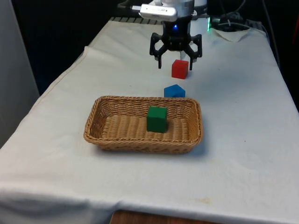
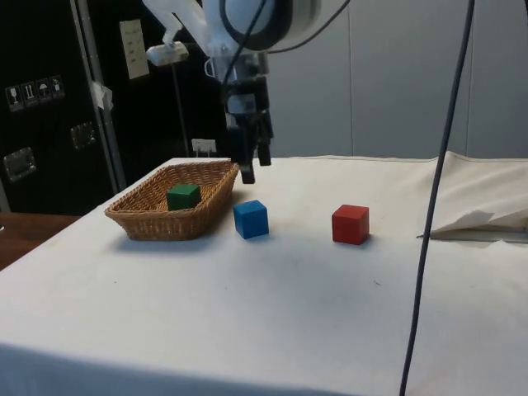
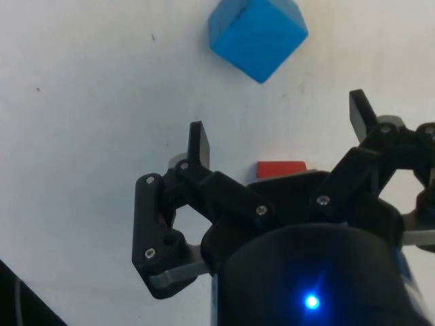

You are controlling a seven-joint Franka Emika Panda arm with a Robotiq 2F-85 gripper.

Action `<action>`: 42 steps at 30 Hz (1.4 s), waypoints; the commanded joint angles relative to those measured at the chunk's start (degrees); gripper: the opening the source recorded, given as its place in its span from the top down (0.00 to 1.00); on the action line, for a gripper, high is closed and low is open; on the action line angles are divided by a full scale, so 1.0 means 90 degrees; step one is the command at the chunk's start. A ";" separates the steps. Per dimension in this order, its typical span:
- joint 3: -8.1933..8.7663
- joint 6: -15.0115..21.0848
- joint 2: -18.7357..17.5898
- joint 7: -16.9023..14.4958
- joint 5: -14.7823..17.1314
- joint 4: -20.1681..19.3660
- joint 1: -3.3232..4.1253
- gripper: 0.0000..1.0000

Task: Pick up exactly two blocks and place them into the basket.

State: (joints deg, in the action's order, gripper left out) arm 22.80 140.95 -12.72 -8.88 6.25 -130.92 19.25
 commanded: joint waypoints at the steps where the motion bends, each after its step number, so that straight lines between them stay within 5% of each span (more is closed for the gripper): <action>1: 0.0019 0.0102 0.0095 0.0051 -0.0070 -0.0153 0.0025 0.00; 10: -0.0083 0.0427 0.0280 0.0006 0.0076 -0.0637 0.0000 0.00; 27: -0.0210 0.1853 0.0337 -0.0210 0.0420 -0.1814 -0.0032 0.00; 42: -0.0127 0.2177 0.0331 0.0146 0.0318 -0.2152 -0.0006 0.00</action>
State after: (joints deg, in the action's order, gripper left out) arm 21.66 159.86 -9.63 -7.45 8.88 -150.23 19.14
